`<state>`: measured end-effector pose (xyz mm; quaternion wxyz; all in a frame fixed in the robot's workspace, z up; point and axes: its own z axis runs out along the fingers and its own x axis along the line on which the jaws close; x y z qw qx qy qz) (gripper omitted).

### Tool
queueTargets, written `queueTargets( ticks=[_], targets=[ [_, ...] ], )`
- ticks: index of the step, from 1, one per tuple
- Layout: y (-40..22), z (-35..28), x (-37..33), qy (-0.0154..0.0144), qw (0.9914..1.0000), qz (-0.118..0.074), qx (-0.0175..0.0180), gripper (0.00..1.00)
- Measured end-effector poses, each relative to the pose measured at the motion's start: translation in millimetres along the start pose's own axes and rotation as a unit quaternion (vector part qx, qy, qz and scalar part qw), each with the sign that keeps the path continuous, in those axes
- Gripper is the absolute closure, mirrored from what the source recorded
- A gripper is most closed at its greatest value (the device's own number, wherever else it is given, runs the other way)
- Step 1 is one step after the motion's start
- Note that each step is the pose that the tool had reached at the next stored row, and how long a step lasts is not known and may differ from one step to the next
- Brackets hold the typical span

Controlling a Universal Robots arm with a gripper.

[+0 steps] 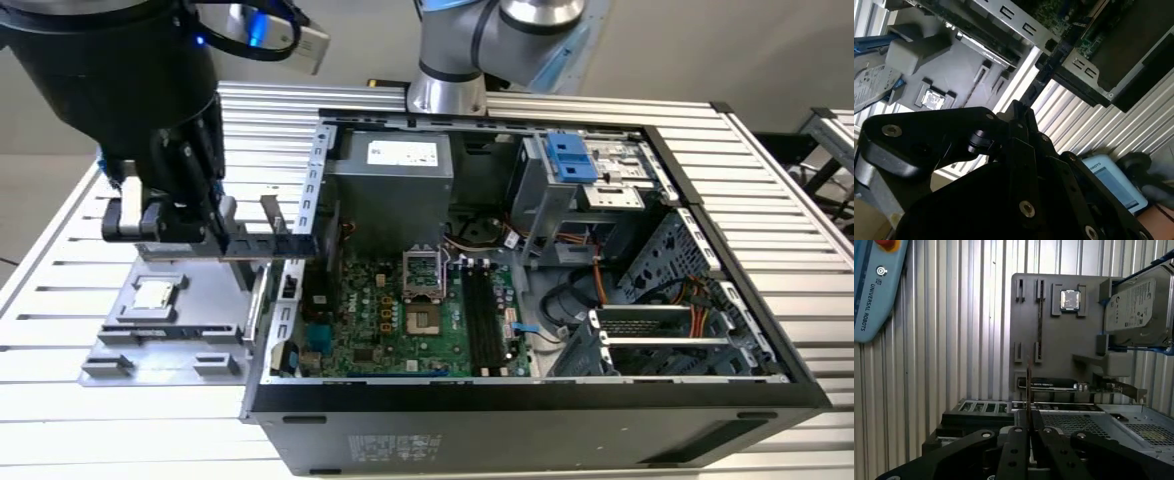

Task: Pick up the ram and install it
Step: 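Pick up the ram and move it above insertion slot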

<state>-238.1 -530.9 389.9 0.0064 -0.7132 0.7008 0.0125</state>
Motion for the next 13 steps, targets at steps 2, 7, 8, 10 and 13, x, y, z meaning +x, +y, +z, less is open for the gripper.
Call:
queueTargets(
  ticks=[2,7,8,10,13],
  targets=[
    [-8.0,-0.1,0.1,0.0000,1.00000,0.000,0.0000,1.00],
    [-27.9,-0.2,0.5,0.0000,1.00000,0.000,0.0000,1.00],
    [-31.8,-0.3,0.5,0.0000,1.00000,0.000,0.0000,1.00],
    [-39.7,-0.3,0.7,0.0000,1.00000,0.000,0.0000,1.00],
    [-52.2,-0.5,0.9,0.0000,1.00000,0.000,0.0000,1.00]
  ],
)
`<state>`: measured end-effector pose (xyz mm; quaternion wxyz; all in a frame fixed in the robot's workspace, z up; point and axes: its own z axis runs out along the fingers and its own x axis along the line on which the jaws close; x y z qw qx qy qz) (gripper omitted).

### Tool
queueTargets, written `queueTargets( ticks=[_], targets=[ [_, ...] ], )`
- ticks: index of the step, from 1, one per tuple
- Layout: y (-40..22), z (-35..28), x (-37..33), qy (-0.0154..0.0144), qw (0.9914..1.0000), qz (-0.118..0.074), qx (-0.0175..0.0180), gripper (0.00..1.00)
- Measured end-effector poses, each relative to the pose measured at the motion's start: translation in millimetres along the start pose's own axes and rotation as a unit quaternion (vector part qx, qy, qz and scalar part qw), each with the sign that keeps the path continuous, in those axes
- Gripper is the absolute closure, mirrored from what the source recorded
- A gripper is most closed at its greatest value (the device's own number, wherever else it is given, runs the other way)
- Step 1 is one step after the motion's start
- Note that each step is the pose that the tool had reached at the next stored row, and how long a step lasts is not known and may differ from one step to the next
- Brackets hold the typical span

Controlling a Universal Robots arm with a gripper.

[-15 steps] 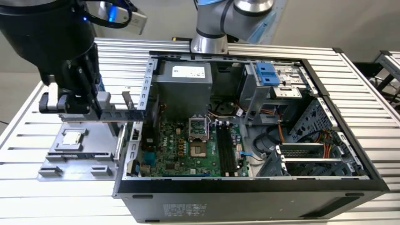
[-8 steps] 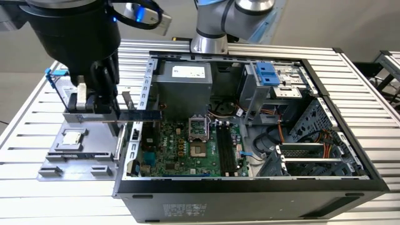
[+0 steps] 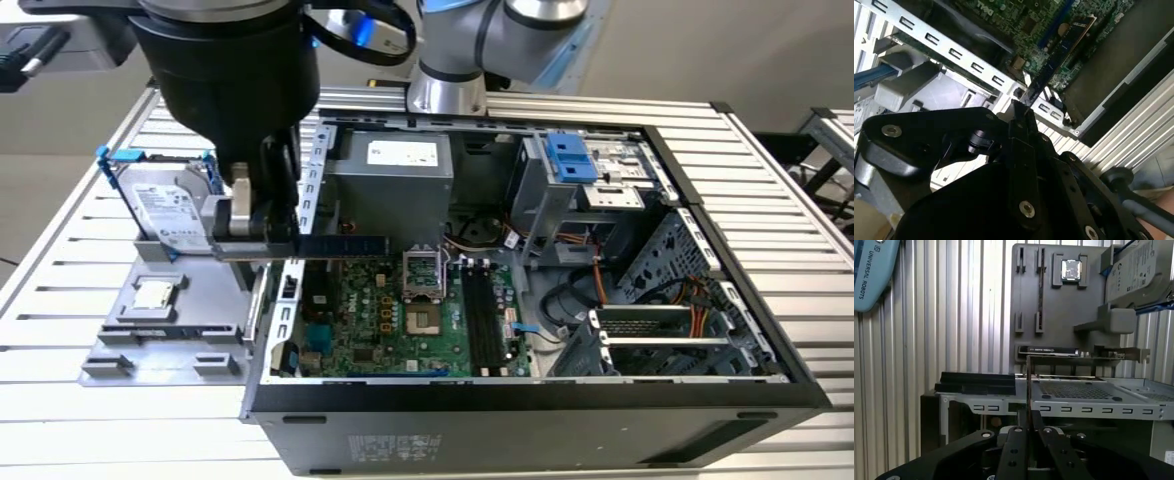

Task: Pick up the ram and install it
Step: 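Pick up the ram and move it above insertion slot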

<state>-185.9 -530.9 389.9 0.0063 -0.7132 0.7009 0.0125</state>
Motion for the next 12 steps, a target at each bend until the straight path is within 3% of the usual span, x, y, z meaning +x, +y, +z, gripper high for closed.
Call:
queueTargets(
  ticks=[12],
  targets=[
    [-50.5,-0.4,0.9,0.0000,1.00000,0.000,0.0000,1.00]
  ],
)
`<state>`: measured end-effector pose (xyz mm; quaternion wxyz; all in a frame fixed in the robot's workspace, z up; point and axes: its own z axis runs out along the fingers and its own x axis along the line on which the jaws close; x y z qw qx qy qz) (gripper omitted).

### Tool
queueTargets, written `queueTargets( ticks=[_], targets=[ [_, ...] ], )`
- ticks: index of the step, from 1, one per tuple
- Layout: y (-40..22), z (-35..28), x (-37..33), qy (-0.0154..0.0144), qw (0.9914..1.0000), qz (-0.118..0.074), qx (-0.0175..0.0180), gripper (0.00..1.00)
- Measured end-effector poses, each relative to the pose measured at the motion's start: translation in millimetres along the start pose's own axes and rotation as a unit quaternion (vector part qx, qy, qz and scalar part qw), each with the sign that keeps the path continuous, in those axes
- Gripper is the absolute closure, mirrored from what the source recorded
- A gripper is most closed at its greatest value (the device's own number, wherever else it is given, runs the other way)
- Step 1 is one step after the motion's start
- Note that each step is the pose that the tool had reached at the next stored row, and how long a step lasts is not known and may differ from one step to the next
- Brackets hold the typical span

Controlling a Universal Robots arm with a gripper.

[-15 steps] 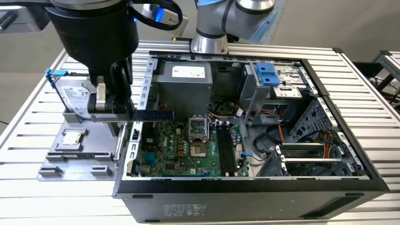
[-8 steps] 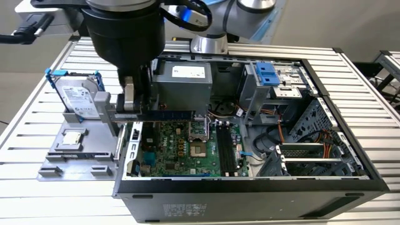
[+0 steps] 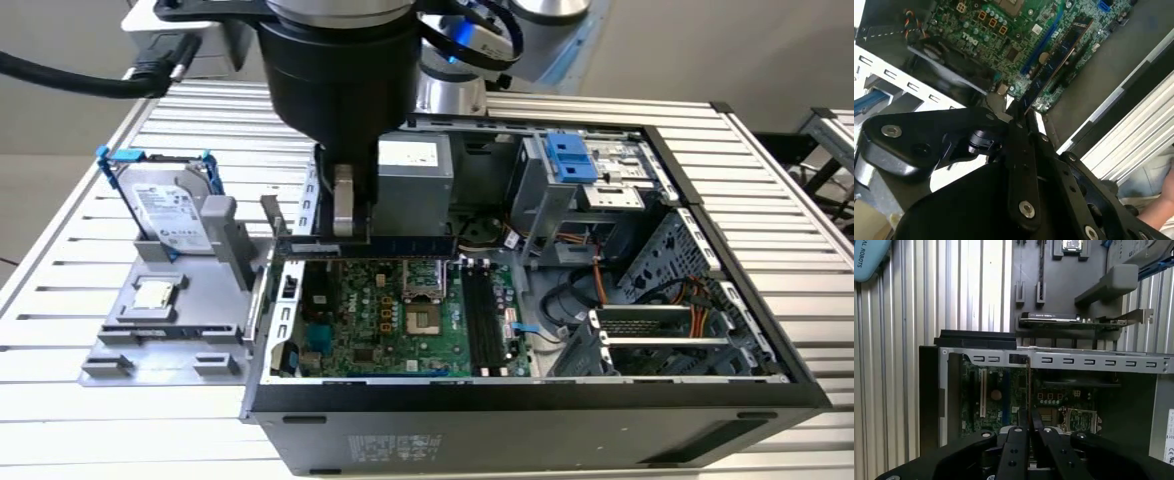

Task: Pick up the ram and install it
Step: 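Pick up the ram and move it above insertion slot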

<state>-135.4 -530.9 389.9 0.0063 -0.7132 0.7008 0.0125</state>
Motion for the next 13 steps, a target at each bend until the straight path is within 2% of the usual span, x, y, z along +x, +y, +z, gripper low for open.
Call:
queueTargets(
  ticks=[6,13],
  targets=[
    [-24.4,-0.2,0.4,0.0000,1.00000,0.000,0.0000,1.00],
    [-56.3,-0.5,1.0,0.0000,1.00000,0.000,0.0000,1.00]
  ],
)
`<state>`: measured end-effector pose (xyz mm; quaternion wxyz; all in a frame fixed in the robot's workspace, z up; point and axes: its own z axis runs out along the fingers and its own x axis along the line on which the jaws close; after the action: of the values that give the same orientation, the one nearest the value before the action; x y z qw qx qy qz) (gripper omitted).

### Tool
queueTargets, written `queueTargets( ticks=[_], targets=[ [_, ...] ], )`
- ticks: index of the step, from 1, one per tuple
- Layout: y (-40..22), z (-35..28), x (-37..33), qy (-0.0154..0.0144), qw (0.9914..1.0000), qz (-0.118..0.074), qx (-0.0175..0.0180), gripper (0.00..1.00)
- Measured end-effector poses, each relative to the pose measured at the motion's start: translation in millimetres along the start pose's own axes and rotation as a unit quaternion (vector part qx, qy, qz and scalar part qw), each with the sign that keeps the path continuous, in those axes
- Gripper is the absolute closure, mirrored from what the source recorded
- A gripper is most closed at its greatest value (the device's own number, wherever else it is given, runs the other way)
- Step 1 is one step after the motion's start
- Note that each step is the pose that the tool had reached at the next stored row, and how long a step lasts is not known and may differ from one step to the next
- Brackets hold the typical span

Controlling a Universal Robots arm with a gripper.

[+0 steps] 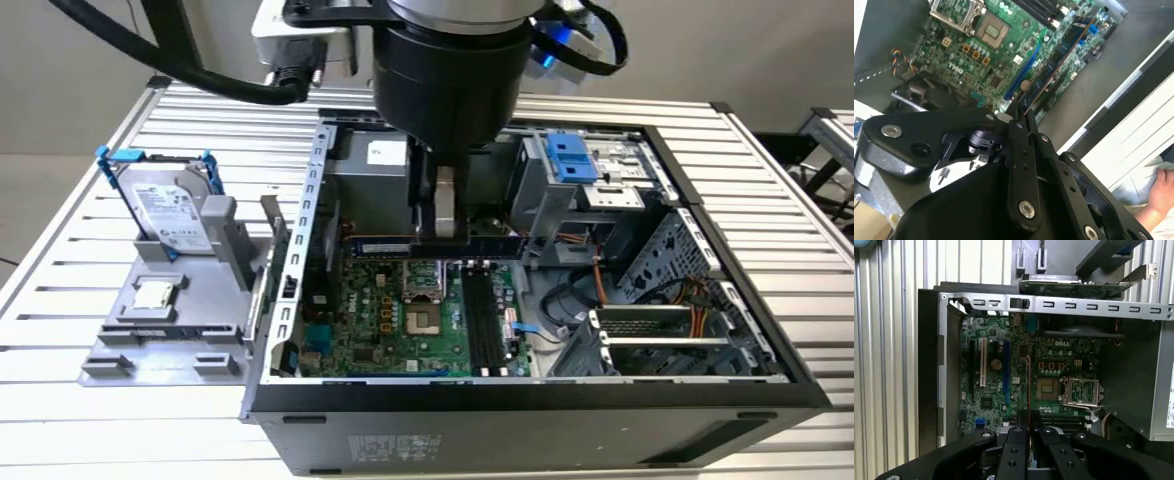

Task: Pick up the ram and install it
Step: 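Pick up the ram and move it above insertion slot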

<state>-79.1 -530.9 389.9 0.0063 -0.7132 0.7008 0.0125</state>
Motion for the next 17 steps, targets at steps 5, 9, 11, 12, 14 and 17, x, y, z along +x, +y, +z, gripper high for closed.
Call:
queueTargets(
  ticks=[5,9,11,12,14,17],
  targets=[
    [-22.1,-0.2,0.4,0.0000,1.00000,0.000,0.0000,1.00],
    [-37.3,-0.4,0.7,0.0000,1.00000,0.001,0.0000,1.00],
    [-43.7,-0.4,0.8,0.0000,1.00000,0.001,0.0000,1.00],
    [-47.2,-0.4,0.9,0.0000,1.00000,0.001,0.0000,1.00],
    [-54.4,-0.5,1.0,0.0000,1.00000,0.002,0.0000,1.00],
    [-64.2,-0.6,0.9,0.0000,1.00000,0.002,0.0000,1.00]
  ],
)
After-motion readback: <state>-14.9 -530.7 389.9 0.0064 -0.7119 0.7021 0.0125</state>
